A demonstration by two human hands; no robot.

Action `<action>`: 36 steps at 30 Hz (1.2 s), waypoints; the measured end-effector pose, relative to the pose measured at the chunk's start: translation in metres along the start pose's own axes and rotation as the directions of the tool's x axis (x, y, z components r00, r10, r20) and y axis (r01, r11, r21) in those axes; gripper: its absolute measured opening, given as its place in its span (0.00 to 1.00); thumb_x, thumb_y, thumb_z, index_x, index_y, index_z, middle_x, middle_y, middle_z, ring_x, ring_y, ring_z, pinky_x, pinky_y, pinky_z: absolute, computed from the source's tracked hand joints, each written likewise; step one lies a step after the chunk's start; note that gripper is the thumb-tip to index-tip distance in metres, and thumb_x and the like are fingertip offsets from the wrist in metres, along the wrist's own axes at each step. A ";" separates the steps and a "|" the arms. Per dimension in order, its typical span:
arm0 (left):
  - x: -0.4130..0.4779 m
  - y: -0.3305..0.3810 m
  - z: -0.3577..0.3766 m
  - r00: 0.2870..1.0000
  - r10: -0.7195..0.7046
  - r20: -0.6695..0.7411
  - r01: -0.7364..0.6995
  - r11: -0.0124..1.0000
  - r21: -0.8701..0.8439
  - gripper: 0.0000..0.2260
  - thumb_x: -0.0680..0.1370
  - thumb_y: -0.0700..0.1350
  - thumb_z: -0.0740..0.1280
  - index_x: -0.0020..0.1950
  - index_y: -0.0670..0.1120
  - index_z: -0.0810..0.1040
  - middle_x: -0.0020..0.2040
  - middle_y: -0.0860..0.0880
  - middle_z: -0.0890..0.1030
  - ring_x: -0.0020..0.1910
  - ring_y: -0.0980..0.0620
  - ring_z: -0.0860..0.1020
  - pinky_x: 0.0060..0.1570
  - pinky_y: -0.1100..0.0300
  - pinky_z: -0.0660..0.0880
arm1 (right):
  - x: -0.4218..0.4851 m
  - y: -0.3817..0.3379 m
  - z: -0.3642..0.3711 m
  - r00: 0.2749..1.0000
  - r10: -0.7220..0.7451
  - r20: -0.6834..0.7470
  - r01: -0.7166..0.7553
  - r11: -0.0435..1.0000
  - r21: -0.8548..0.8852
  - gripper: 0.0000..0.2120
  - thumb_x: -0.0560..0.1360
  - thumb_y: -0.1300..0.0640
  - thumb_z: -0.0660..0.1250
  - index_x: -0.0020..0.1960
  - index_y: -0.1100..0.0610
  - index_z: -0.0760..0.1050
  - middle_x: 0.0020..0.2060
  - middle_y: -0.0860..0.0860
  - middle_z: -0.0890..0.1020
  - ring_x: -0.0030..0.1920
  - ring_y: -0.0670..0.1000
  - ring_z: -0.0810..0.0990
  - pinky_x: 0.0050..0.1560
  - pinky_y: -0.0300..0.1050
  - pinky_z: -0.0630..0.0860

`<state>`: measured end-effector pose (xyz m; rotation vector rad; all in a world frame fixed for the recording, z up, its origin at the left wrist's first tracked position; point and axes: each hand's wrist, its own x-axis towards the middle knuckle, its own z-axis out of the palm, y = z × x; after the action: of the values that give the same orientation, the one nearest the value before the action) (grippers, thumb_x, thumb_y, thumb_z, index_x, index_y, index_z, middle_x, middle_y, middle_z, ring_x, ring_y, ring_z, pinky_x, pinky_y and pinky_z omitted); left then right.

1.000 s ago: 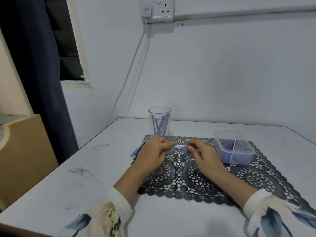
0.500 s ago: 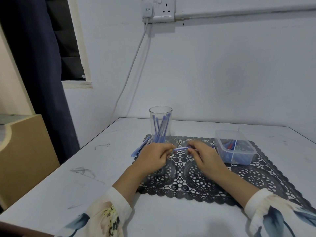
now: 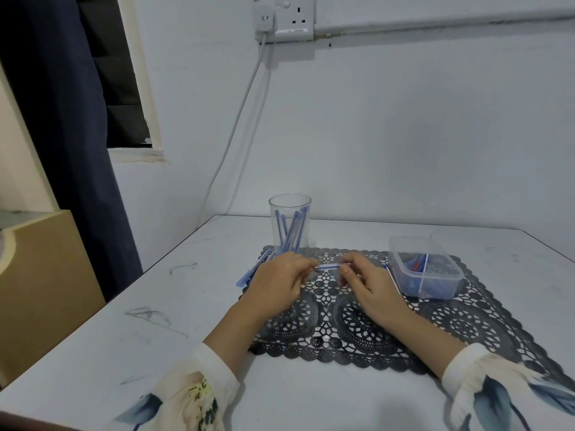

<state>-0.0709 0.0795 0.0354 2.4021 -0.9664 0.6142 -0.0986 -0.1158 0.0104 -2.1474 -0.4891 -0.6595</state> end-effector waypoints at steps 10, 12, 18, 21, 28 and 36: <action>0.000 -0.004 0.005 0.992 0.113 -0.058 -0.113 0.994 -0.001 0.16 0.72 0.32 0.62 0.56 0.43 0.80 0.43 0.49 0.81 0.46 0.48 0.77 0.42 0.57 0.73 | 0.000 0.005 -0.001 1.000 0.022 0.016 -0.022 0.999 -0.046 0.20 0.77 0.45 0.52 0.36 0.56 0.73 0.27 0.52 0.77 0.28 0.46 0.75 0.34 0.39 0.70; 0.002 -0.004 0.005 0.992 0.101 -0.071 -0.100 0.995 0.008 0.17 0.72 0.31 0.63 0.57 0.43 0.80 0.45 0.48 0.82 0.47 0.48 0.77 0.45 0.59 0.70 | 0.000 0.004 -0.001 0.999 0.006 0.046 -0.002 0.997 -0.077 0.16 0.77 0.45 0.53 0.45 0.54 0.73 0.31 0.50 0.78 0.31 0.48 0.75 0.34 0.43 0.71; 0.000 -0.003 0.010 0.995 0.099 -0.034 -0.098 0.995 0.028 0.15 0.74 0.34 0.65 0.57 0.46 0.81 0.47 0.51 0.83 0.44 0.50 0.81 0.45 0.56 0.78 | 0.001 0.002 -0.002 0.998 -0.041 0.042 0.050 0.966 -0.252 0.13 0.78 0.46 0.51 0.39 0.49 0.67 0.28 0.46 0.73 0.31 0.47 0.72 0.35 0.49 0.70; 0.000 -0.001 0.013 0.994 0.090 -0.060 -0.085 0.994 0.069 0.10 0.75 0.40 0.68 0.54 0.49 0.82 0.47 0.52 0.83 0.43 0.50 0.81 0.42 0.56 0.77 | 0.002 0.001 -0.001 0.998 0.030 0.052 -0.015 0.964 -0.266 0.17 0.80 0.49 0.53 0.33 0.49 0.65 0.27 0.49 0.73 0.30 0.50 0.72 0.35 0.47 0.69; 0.005 0.006 0.014 0.986 -0.040 -0.162 0.039 0.999 -0.010 0.07 0.75 0.44 0.69 0.50 0.48 0.84 0.44 0.52 0.84 0.44 0.53 0.80 0.46 0.59 0.75 | 0.007 -0.011 -0.004 0.979 0.197 0.043 -0.176 0.937 -0.302 0.20 0.80 0.50 0.55 0.31 0.55 0.67 0.24 0.48 0.69 0.27 0.46 0.68 0.32 0.41 0.64; 0.006 0.000 0.022 0.952 0.098 -0.291 -0.076 0.993 0.084 0.05 0.68 0.44 0.71 0.42 0.47 0.85 0.35 0.52 0.83 0.34 0.52 0.80 0.31 0.59 0.78 | 0.011 -0.013 -0.002 0.889 0.450 0.080 -0.456 0.886 0.083 0.22 0.80 0.49 0.57 0.29 0.55 0.66 0.21 0.48 0.68 0.22 0.48 0.66 0.30 0.41 0.63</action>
<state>-0.0617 0.0636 0.0216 2.2513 -0.9369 1.0238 -0.0978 -0.1090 0.0256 -2.0847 -0.0349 -0.3005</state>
